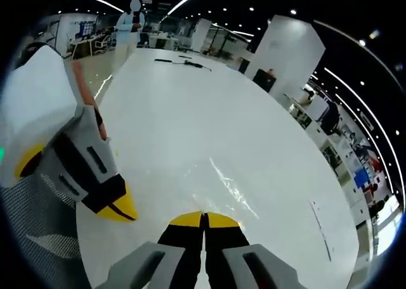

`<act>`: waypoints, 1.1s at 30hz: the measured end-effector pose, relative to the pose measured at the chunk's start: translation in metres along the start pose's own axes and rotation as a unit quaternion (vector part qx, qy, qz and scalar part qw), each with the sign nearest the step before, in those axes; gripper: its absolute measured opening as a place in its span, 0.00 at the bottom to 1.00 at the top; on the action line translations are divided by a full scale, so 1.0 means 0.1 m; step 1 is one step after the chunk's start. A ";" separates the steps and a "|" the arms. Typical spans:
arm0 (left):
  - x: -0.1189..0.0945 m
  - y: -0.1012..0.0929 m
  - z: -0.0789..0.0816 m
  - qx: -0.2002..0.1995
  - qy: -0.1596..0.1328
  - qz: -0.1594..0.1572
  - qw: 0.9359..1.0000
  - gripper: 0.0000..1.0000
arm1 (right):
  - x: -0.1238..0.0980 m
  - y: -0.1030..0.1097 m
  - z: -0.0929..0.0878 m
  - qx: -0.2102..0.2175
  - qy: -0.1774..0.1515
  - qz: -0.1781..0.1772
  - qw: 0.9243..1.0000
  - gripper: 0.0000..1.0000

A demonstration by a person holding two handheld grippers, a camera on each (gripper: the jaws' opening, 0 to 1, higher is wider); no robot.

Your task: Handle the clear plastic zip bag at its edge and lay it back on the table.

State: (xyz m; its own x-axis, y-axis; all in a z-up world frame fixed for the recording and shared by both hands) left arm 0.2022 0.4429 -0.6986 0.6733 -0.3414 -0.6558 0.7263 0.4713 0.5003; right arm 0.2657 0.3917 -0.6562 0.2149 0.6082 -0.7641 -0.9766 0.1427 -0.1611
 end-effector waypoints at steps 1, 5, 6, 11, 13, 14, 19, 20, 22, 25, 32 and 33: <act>0.01 0.01 -0.01 0.000 0.000 0.001 1.000 0.00 | 0.01 0.01 -0.01 -0.003 0.002 0.001 1.000 0.00; 0.01 0.04 -0.02 -0.001 0.000 0.005 1.000 0.00 | 0.03 0.05 -0.03 -0.003 0.006 0.007 1.000 0.00; 0.02 0.05 -0.02 -0.001 0.000 0.006 1.000 0.00 | 0.03 0.05 -0.04 -0.002 0.006 0.008 1.000 0.00; 0.03 0.09 -0.03 -0.001 0.000 0.010 1.000 0.00 | 0.07 0.11 -0.08 -0.008 0.015 0.016 1.000 0.00; 0.03 0.11 -0.03 0.001 0.000 0.013 1.000 0.00 | 0.09 0.13 -0.10 -0.009 0.020 0.021 1.000 0.00; 0.04 0.11 -0.03 0.001 -0.001 0.013 1.000 0.00 | 0.09 0.15 -0.10 -0.011 0.021 0.021 0.999 0.00; 0.04 0.13 -0.03 0.005 0.000 0.015 1.000 0.00 | 0.12 0.23 -0.16 -0.011 0.028 0.035 0.999 0.00; 0.05 0.13 -0.03 0.008 0.001 0.014 1.000 0.00 | 0.11 0.26 -0.17 -0.007 0.029 0.040 0.999 0.00; 0.06 0.13 -0.03 0.013 0.001 0.013 1.000 0.00 | 0.10 0.29 -0.18 -0.004 0.027 0.041 0.999 0.00; 0.08 0.12 -0.04 0.021 0.001 0.009 1.000 0.00 | 0.09 0.34 -0.21 0.004 0.024 0.047 0.999 0.03; 0.12 0.13 -0.03 0.030 -0.002 0.008 1.000 0.00 | 0.08 0.35 -0.28 0.016 0.025 0.048 0.998 0.06; 0.13 0.13 -0.03 0.032 -0.003 0.008 0.999 0.00 | 0.07 0.34 -0.29 0.019 0.024 0.046 0.998 0.07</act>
State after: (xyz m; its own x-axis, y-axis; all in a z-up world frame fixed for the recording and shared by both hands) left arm 0.2203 0.4472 -0.7022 0.6855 -0.3388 -0.6444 0.7228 0.4232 0.5463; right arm 0.2340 0.3779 -0.6854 0.1233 0.5820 -0.8038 -0.9907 0.1186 -0.0661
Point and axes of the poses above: the point that each gripper's makers call its tool centre point, and the gripper's own axes: x roughly forward along the fingers, y roughly to its left, z roughly out of its top, the point moved 5 cm from there along -x, roughly backward along the fingers, and after that the axes turned 12 degrees about z, right-handed, at the moved point
